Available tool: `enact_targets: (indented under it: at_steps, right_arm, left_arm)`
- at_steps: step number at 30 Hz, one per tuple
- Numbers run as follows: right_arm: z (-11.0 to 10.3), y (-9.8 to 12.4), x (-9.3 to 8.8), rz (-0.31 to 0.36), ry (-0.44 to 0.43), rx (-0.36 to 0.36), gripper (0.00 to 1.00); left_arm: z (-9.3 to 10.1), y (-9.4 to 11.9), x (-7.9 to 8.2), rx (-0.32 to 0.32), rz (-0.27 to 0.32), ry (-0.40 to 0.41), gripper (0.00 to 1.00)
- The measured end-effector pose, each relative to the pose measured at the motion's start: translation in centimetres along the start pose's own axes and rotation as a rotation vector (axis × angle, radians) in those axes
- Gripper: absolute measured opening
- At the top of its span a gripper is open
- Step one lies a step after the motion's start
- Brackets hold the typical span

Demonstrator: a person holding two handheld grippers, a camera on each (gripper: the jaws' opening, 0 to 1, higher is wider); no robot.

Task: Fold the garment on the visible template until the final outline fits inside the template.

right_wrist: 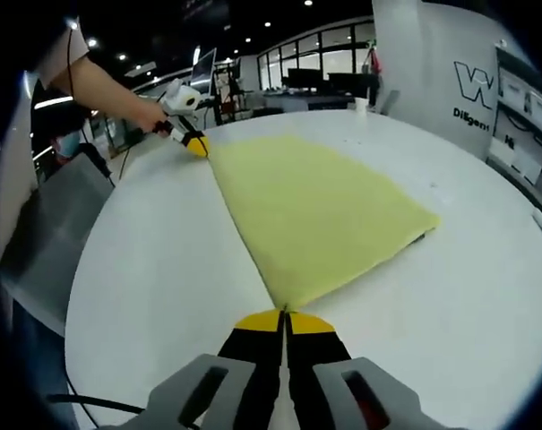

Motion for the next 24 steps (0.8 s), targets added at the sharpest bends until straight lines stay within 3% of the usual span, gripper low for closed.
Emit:
enact_targets:
  at_steps: [1, 2, 5, 12, 15, 20, 24]
  right_arm:
    - [-0.1, 0.0, 0.0, 0.002, -0.004, 0.004, 0.00]
    - [-0.1, 0.0, 0.0, 0.000, 0.002, 0.003, 0.00]
    - [-0.5, -0.1, 0.0, -0.001, 0.013, 0.012, 0.00]
    - [-0.4, -0.3, 0.6, 0.007, 0.040, 0.003, 0.00]
    - [-0.4, -0.5, 0.5, 0.005, 0.042, 0.007, 0.00]
    - [-0.6, -0.7, 0.5, 0.004, 0.052, 0.026, 0.00]
    - [-0.8, -0.6, 0.2, -0.002, 0.070, 0.038, 0.00]
  left_arm:
    - [0.0, -0.1, -0.2, 0.012, -0.015, 0.004, 0.01]
    - [-0.7, -0.3, -0.2, 0.076, -0.008, 0.023, 0.08]
    - [0.3, -0.1, 0.4, 0.032, 0.018, 0.018, 0.19]
    - [1.3, -0.9, 0.2, 0.022, -0.002, -0.036, 0.08]
    - [0.7, -1.2, 0.4, 0.023, 0.009, -0.024, 0.05]
    - [1.2, -1.3, 0.9, -0.013, 0.027, -0.027, 0.03]
    - [0.8, -1.2, 0.9, 0.008, 0.017, -0.036, 0.01]
Point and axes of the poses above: the point that each gripper's makers call its tool centre point, and the gripper's own axes: y roughly backward along the fingers, z roughly to its right, x roughly out of its top, the point moved 2 cm from there along y, roughly backward along the fingers, and after that the axes turned 12 degrees about y, right-handed, at the moved point
